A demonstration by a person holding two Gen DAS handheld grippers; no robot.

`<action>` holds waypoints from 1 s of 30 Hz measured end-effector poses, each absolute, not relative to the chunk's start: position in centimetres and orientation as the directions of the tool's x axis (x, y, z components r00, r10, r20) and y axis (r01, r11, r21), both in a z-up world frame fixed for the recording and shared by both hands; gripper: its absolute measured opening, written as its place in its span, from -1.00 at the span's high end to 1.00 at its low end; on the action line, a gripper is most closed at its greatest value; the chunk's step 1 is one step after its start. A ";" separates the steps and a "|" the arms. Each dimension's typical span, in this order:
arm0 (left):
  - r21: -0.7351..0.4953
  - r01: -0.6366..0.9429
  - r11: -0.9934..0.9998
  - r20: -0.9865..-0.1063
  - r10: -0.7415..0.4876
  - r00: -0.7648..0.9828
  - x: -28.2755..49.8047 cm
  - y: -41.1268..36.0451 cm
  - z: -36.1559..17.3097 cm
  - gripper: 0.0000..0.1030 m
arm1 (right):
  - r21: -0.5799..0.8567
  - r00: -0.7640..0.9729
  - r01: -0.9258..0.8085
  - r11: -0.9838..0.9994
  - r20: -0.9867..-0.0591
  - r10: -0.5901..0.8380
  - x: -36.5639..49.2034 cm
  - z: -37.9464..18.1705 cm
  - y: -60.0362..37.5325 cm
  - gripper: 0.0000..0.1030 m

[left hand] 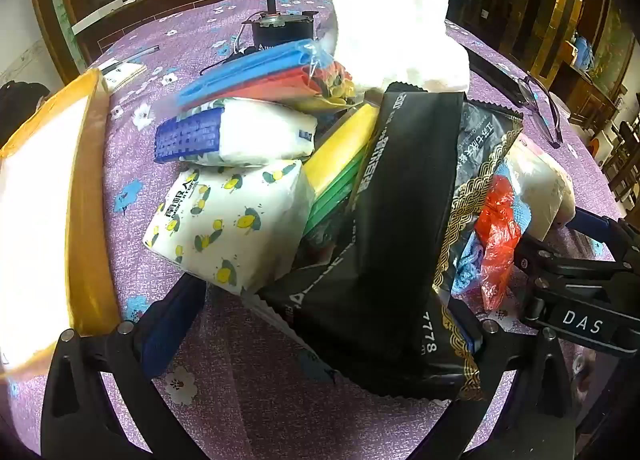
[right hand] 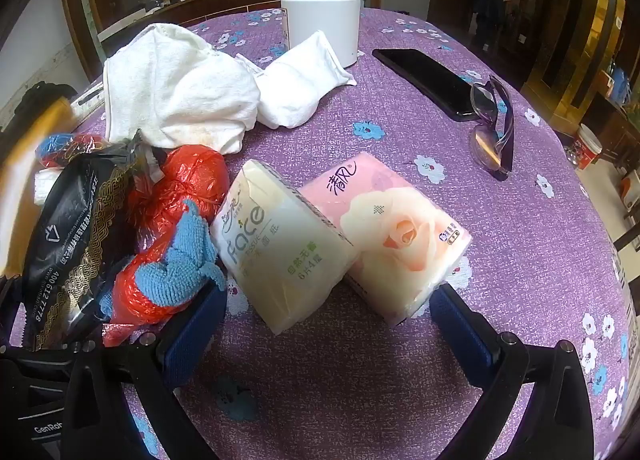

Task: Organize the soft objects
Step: 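Grasp the cream Face tissue pack with right tool while left tool grasps black snack bag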

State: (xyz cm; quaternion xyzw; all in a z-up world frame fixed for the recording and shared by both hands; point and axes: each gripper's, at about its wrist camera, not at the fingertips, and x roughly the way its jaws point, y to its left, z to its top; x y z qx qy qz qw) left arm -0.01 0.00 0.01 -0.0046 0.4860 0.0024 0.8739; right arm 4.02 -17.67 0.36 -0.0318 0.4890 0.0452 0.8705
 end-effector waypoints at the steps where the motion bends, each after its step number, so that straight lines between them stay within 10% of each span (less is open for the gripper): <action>1: -0.006 -0.009 1.000 -0.850 0.000 0.528 0.0 0.0 0.0 -1.00 | -0.011 0.518 -0.110 0.994 -0.854 0.048 4.0 0.4 -17.7 -1.00; 25: -0.005 -0.009 1.000 -0.850 0.000 0.526 0.3 -0.2 -0.4 -1.00 | -0.049 0.569 -0.365 0.930 -0.802 0.182 0.8 4.7 -20.3 -0.90; 30: -0.010 0.085 0.996 -0.875 -0.050 0.481 -0.7 0.1 0.2 -1.00 | -0.075 0.574 -0.409 0.909 -0.796 0.193 2.5 5.7 -18.1 -0.45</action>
